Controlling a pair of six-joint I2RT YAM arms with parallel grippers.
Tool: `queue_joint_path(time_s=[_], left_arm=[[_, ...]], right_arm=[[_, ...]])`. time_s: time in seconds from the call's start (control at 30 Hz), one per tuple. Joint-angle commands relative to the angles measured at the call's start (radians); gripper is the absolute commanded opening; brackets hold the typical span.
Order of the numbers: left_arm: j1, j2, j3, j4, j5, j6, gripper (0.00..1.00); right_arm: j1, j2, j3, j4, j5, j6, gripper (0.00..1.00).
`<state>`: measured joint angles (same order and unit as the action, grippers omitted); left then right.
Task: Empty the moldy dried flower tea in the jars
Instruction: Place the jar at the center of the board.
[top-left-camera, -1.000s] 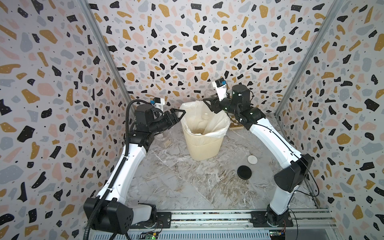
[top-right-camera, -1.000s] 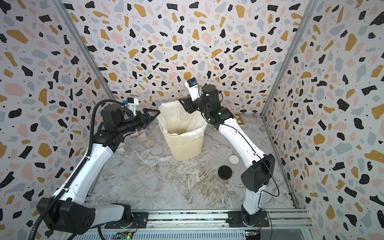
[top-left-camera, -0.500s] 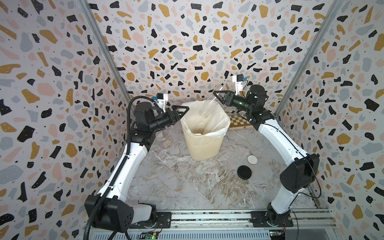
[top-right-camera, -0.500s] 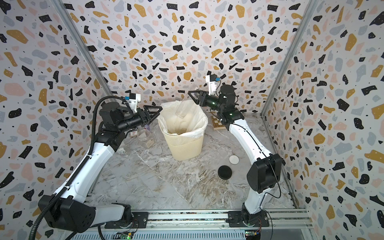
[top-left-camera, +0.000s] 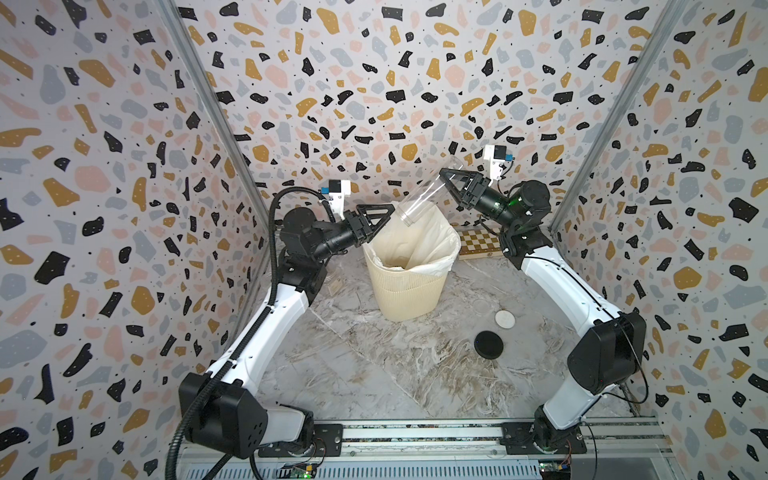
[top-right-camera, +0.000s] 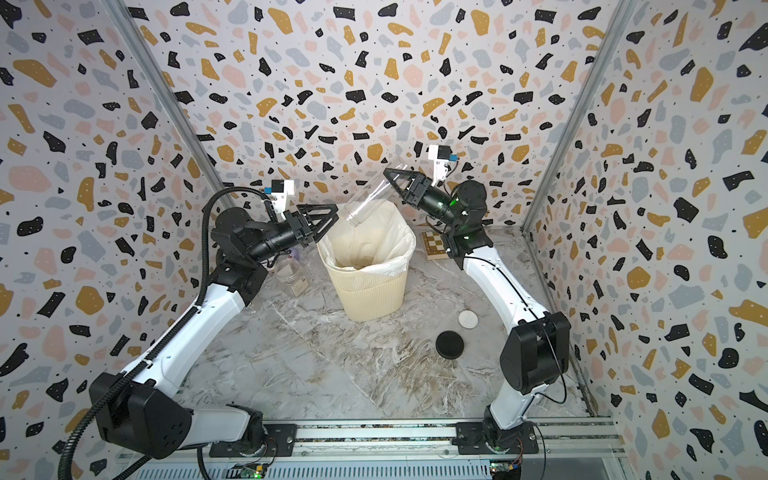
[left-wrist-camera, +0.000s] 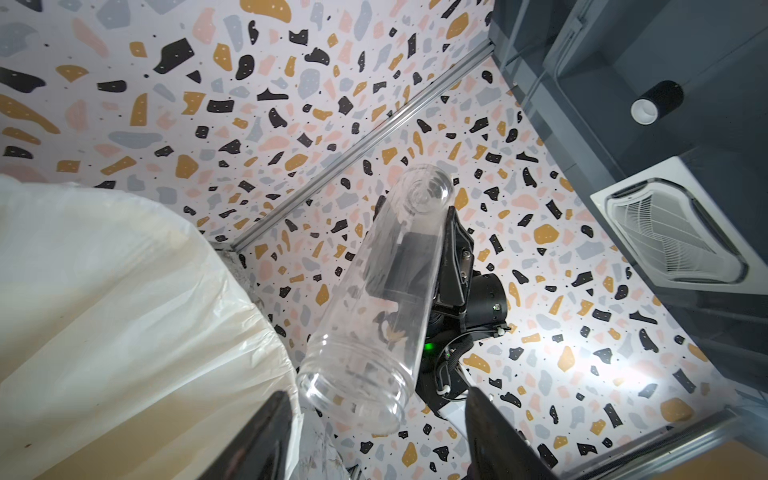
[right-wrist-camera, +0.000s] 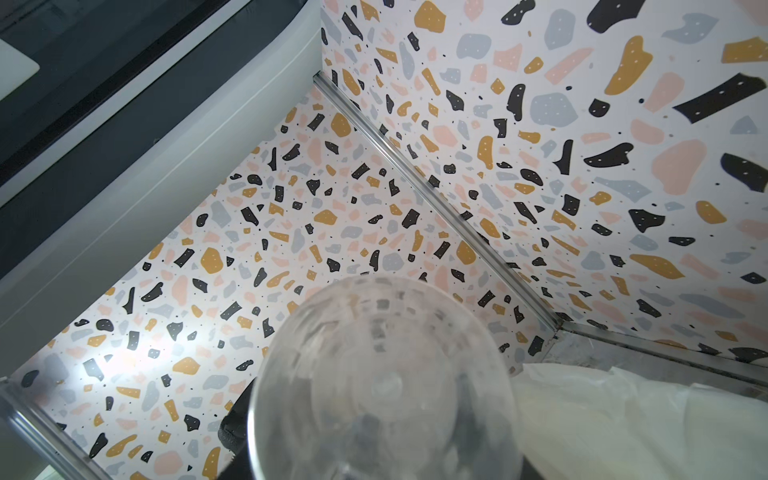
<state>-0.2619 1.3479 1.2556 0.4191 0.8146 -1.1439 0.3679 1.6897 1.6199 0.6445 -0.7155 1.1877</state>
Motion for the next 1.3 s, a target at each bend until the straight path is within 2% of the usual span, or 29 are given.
queue_joint_path(time_s=[0.0,0.1,0.3,0.63,0.93,1.27], left_arm=[[-0.011,0.000,0.006,0.124,0.039,-0.061,0.62],[-0.024,0.006,0.009,0.128,0.058,-0.079,0.56],[-0.042,-0.024,-0.021,0.080,0.042,-0.062,0.56],[-0.063,0.007,-0.003,0.134,0.034,-0.096,0.54],[-0.081,0.040,-0.003,0.194,0.022,-0.132,0.39],[-0.083,0.029,-0.021,0.258,-0.006,-0.144,0.14]], right_arm=[[0.000,-0.017,0.007,0.084,-0.018,0.055,0.45],[0.000,-0.013,0.003,0.086,-0.013,0.059,0.44],[0.000,-0.010,0.000,0.075,0.005,0.039,0.43],[0.013,-0.016,0.004,0.004,0.027,-0.046,0.42],[0.023,-0.004,0.002,0.010,0.022,-0.040,0.42],[0.020,-0.004,-0.023,0.059,0.018,0.016,0.42]])
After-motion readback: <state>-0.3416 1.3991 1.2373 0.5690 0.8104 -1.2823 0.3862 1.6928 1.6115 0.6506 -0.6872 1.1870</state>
